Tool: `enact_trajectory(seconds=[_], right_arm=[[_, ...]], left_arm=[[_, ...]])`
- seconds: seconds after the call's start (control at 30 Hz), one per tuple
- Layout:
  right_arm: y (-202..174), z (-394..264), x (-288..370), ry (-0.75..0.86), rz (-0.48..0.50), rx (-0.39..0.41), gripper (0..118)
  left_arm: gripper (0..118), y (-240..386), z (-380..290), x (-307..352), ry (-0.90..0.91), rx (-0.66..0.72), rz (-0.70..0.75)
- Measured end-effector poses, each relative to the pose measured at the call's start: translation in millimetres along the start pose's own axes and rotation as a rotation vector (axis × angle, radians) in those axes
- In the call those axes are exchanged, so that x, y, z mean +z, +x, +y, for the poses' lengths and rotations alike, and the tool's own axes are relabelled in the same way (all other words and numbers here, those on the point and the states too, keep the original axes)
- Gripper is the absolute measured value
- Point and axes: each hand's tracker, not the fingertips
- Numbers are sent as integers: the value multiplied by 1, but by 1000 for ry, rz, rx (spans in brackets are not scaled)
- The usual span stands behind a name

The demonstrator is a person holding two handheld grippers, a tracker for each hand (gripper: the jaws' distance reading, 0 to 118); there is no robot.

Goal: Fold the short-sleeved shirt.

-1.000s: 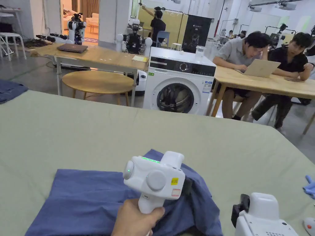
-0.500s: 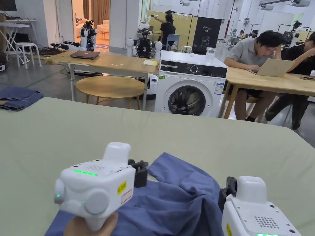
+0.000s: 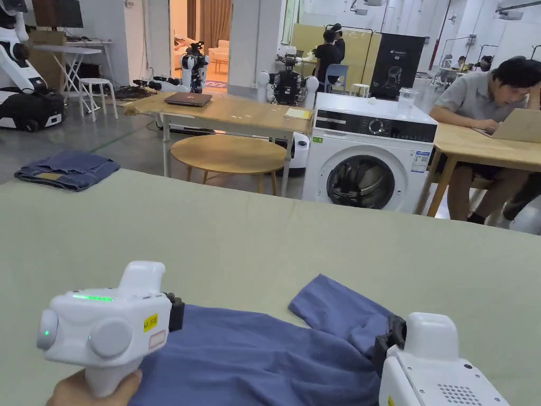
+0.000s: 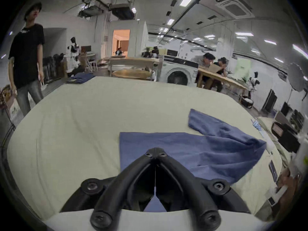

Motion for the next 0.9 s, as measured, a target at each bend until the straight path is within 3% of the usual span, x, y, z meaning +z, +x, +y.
enact_trajectory(seconds=[0.2,0.23,0.27,0.33,0.5,0.67,0.7,0.77,0.9], right_arm=[[9,-4,-11,-32,-3,15,0],[11,-5,-13,-41,-10,14,0],[15,-6,-14,-47,-16,12,0],[22,-9,-16,-62,-27,9,0],[38,-15,-19,-95,-58,19,0],[53,-20,-20,-120,-88,12,0],[55,-20,-21,-125,-95,8,0],[60,-21,-21,-132,-97,-3,0],[76,-17,-23,-166,-117,-6,0]], left_arm=[[2,-40,48,-88,-221,5,13],[15,-46,51,-101,-247,22,20],[36,-50,53,-114,-286,29,14],[55,-59,53,-139,-353,76,15],[59,-62,35,-175,-477,87,84],[55,-49,21,-192,-451,-18,151],[43,-42,18,-189,-436,-86,144],[0,-31,15,-188,-428,-136,93],[0,-28,12,-170,-393,-104,50]])
